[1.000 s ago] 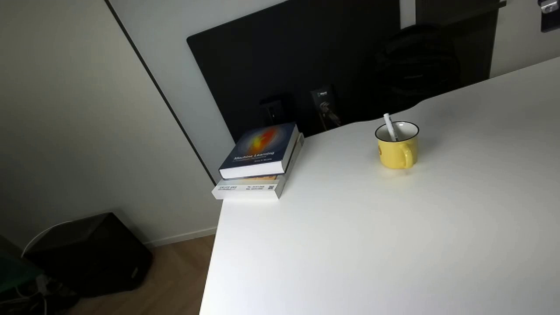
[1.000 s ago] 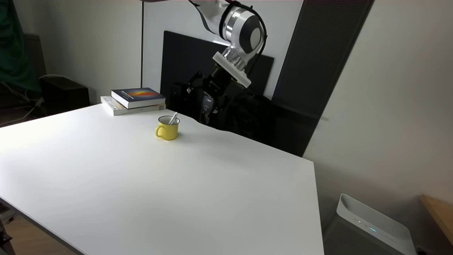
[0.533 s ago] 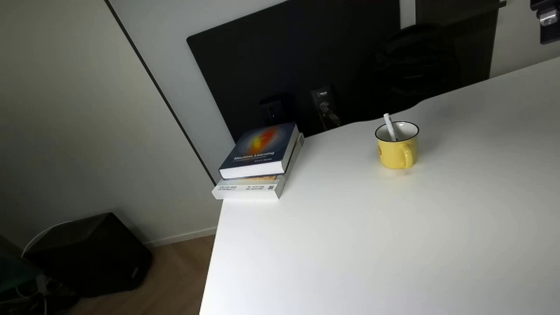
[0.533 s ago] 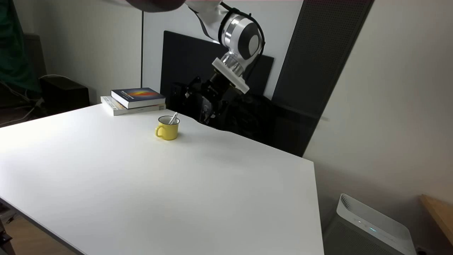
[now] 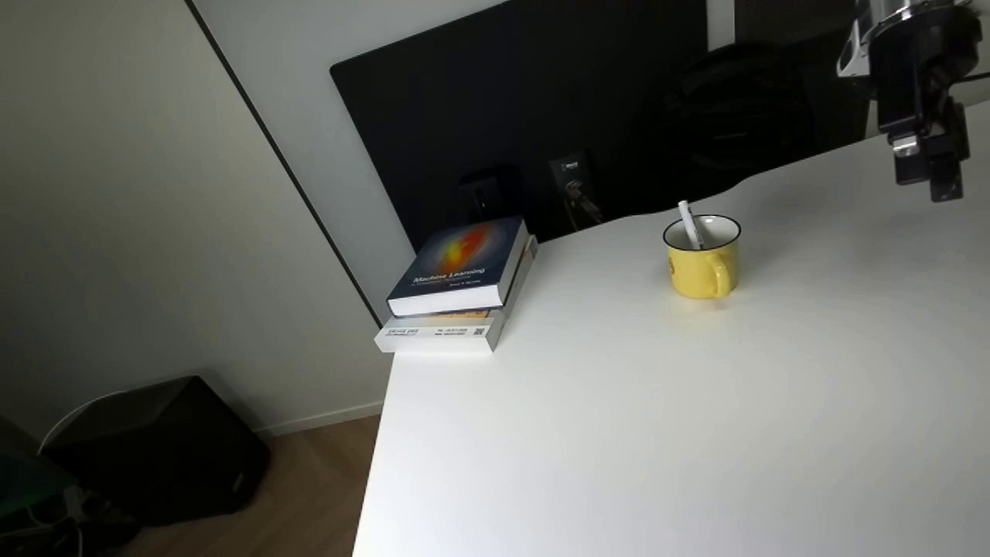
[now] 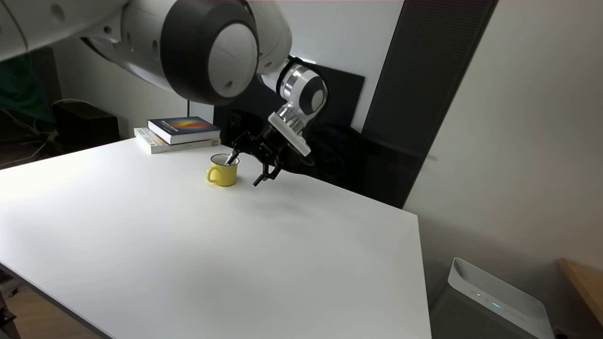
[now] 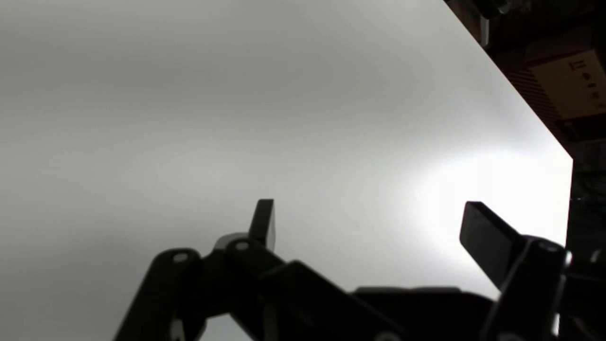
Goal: Take the marker out of the mug, put it on the table, then put it back in the mug
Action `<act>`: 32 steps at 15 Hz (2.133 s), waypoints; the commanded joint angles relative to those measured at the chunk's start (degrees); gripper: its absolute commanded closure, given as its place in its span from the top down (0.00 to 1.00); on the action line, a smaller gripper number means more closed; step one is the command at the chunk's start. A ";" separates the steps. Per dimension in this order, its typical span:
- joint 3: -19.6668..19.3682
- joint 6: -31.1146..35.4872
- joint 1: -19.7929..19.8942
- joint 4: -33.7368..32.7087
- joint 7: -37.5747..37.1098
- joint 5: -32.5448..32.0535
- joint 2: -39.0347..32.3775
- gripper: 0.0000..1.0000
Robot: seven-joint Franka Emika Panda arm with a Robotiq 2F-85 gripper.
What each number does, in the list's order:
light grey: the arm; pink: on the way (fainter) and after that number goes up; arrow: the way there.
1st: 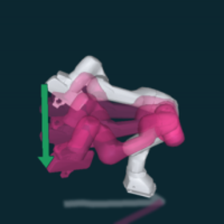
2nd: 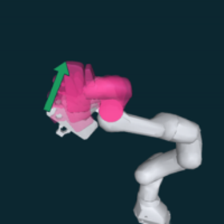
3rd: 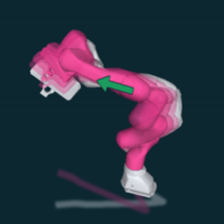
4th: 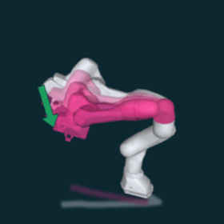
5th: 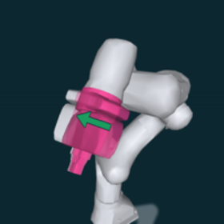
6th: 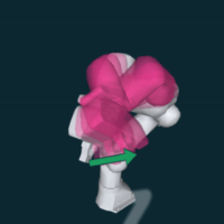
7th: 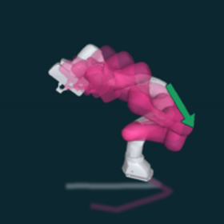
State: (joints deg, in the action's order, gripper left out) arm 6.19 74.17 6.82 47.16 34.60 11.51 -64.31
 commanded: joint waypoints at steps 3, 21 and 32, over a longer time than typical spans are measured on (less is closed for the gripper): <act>-0.08 6.16 -5.17 -10.44 1.60 -3.39 -6.60 1.00; -2.66 22.80 -13.34 -13.60 0.78 -10.55 -9.27 1.00; -4.05 31.61 -14.53 -14.13 0.57 -12.03 -9.47 1.00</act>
State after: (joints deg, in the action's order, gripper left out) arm 2.56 104.55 -7.44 36.03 36.35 -0.31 -72.26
